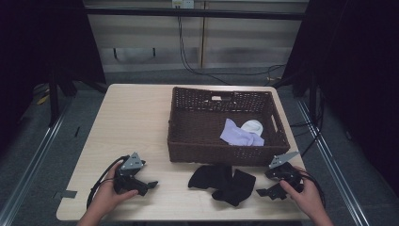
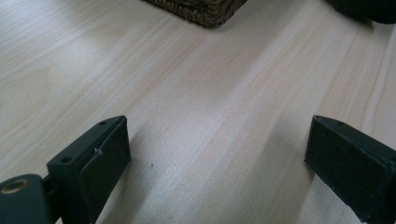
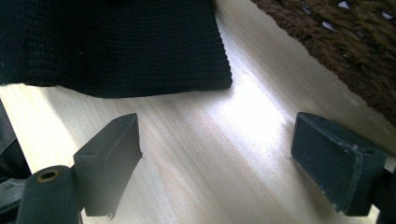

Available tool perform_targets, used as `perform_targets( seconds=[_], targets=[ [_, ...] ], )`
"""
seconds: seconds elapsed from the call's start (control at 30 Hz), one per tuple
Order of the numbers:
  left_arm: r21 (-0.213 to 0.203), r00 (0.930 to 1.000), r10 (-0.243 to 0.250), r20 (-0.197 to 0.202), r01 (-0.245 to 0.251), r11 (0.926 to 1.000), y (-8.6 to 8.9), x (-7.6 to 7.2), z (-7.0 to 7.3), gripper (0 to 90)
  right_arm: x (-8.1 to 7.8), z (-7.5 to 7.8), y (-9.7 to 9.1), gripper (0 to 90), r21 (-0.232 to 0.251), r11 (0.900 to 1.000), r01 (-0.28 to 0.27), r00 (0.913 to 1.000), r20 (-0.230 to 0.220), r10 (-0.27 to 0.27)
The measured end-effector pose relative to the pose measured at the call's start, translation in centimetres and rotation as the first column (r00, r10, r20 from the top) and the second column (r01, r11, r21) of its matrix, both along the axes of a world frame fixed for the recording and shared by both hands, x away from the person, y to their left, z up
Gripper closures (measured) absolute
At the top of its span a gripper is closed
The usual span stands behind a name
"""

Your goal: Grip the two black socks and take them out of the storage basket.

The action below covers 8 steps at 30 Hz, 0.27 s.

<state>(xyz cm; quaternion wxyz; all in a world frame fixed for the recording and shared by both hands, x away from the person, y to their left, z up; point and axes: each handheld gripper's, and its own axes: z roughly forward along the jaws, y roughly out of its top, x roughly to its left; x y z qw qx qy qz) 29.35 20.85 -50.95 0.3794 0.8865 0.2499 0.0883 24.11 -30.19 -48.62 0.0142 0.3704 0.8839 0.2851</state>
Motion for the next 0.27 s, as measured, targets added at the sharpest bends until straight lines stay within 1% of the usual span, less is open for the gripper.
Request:
perform_targets(
  seconds=[0.07, 0.13, 0.23, 0.27],
  targets=[
    [0.000, 1.0000, 0.000, 0.000, 0.000, 1.0000, 0.00, 0.00, 0.00, 6.2, -0.15, -0.19, -0.05, 14.8, 0.005, 1.0000, 0.000, 0.9995, 0.030, 0.000],
    [-0.001, 1.0000, 0.000, 0.000, 0.000, 1.0000, 0.00, 0.00, 0.00, 6.2, -0.33, -0.28, -0.06, 14.7, 0.005, 1.0000, 0.000, 0.9990, 0.044, 0.000],
    [0.000, 1.0000, 0.000, 0.000, 0.000, 1.0000, -0.01, 0.00, 0.00, 6.1, -0.44, -0.33, 0.02, 14.7, -0.001, 1.0000, 0.000, 0.9984, 0.056, 0.000],
    [0.000, 1.0000, 0.000, 0.000, 0.000, 1.0000, 0.00, 0.00, 0.00, 6.1, -0.44, -0.28, 0.08, 14.7, -0.010, 0.9999, 0.000, 0.9985, 0.055, 0.000]
  ],
)
